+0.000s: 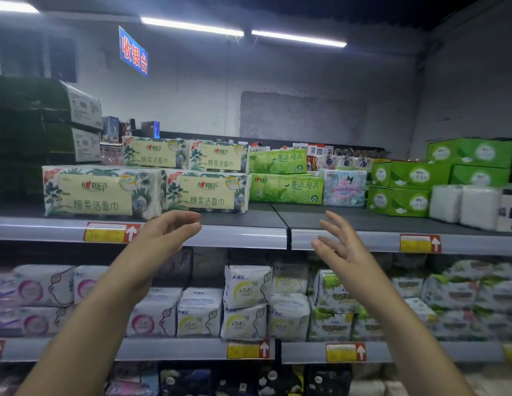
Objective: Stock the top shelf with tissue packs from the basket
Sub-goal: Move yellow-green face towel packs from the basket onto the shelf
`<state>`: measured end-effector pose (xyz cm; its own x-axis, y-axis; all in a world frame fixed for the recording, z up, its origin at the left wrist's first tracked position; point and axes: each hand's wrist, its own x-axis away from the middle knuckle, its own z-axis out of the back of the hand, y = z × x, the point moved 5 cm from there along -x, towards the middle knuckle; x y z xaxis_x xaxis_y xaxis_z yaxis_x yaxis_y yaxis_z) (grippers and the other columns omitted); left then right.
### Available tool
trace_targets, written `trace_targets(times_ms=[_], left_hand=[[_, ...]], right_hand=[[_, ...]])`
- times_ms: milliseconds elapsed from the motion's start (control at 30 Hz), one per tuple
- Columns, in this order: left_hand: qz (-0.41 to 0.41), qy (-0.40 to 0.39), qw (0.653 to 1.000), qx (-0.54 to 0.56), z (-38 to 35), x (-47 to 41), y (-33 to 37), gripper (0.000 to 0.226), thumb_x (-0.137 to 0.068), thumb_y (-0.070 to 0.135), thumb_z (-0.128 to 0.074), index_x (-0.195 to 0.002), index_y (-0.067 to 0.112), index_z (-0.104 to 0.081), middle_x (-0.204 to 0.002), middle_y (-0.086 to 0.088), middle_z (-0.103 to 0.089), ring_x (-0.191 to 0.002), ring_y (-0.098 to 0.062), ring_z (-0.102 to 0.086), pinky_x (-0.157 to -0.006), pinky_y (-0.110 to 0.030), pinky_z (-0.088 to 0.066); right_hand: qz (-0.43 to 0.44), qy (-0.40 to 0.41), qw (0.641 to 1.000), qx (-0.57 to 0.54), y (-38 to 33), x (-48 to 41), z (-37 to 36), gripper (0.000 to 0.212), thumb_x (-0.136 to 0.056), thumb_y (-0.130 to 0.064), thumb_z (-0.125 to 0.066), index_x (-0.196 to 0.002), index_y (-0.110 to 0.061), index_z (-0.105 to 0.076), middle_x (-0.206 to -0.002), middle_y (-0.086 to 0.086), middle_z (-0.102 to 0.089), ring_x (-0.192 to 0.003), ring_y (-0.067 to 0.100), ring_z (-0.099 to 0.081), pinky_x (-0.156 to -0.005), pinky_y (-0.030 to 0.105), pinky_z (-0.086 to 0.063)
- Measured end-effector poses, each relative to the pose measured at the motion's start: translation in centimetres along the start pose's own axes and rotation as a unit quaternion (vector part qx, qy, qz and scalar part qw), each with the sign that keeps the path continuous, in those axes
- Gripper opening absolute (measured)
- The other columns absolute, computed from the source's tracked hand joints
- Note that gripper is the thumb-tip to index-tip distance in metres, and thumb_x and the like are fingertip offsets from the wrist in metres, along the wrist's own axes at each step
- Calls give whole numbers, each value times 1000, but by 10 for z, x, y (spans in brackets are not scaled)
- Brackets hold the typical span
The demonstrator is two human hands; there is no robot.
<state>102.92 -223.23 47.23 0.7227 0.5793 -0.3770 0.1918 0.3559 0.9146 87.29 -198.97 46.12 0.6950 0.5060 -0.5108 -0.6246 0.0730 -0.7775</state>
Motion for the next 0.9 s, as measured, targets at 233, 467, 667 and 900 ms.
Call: trace_targets(times_ms=[233,467,667,900], left_hand=[[9,-23,1000,4,-12,8,-8,19,-92,25,-61,-110,26,-65,-115,9,-66,-113,-8,-57,-98,-32,-42],[0,-34,999,5,-18,16,-6,17,-92,24,-61,-109,25,-66,-113,9,-66,-111,-6,-57,-99,-30,-41],[8,-42,999,1,-14,26,-12,20,-93,25,-60,-112,26,-64,-115,14,-64,-113,-2,-55,-103,-32,-39],[32,-38,999,19,-10,42,-24,34,-94,26,-58,-128,27,-55,-121,14,-60,-115,-4,-53,-107,-36,-39]], right_hand=[[-17,25,1000,-4,5,13,15,66,-87,-44,-53,-146,-38,-22,-147,-17,-34,-129,6,-41,-96,26,-37],[-33,29,999,-6,8,28,16,67,-83,-48,-52,-143,-42,-23,-141,-22,-34,-127,4,-41,-77,15,-42],[-30,32,999,-22,-1,35,0,61,-90,-38,-53,-143,-40,-23,-139,-20,-36,-122,2,-43,-92,23,-37],[-62,69,995,-41,-5,55,2,58,-92,-38,-52,-143,-40,-24,-140,-17,-38,-118,2,-44,-89,27,-37]])
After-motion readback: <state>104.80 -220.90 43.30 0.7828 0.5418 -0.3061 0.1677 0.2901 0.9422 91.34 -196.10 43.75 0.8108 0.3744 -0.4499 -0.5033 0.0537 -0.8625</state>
